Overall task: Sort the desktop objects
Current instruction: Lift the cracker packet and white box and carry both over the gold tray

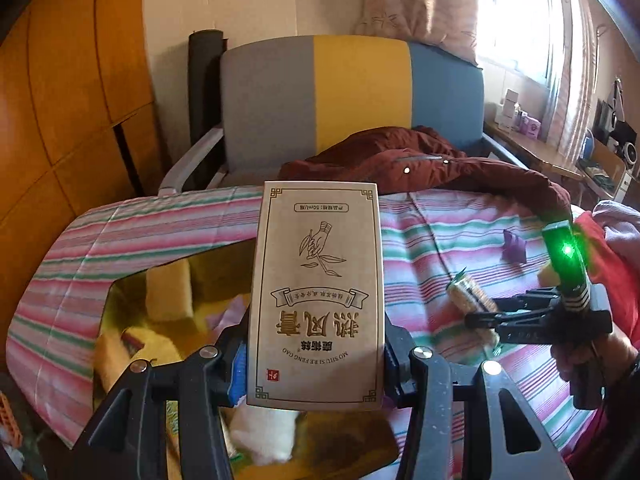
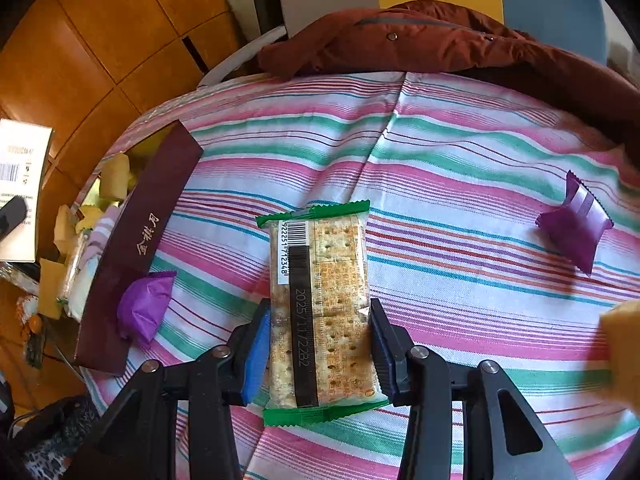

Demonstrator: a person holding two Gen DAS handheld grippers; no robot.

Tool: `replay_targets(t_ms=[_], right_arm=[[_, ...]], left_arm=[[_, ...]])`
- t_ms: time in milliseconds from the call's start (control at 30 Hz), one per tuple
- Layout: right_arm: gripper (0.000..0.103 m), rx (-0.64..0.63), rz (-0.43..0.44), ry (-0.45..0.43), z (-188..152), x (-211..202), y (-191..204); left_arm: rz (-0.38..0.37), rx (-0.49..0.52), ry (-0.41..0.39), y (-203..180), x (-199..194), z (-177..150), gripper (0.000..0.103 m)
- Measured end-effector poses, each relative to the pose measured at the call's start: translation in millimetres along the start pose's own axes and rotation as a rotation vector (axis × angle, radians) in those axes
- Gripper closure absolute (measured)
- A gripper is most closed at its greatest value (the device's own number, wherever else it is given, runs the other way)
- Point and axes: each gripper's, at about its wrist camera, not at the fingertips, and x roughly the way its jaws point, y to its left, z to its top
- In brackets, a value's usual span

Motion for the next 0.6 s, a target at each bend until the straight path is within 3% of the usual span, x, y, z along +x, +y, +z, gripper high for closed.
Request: replay_targets(t_ms=[600], right_arm=[[0.057,0.091,0.001,0.006,-12,-10,17]], left_arm=[[0.02,-0.051,0.019,37,-12,-29,0.052]])
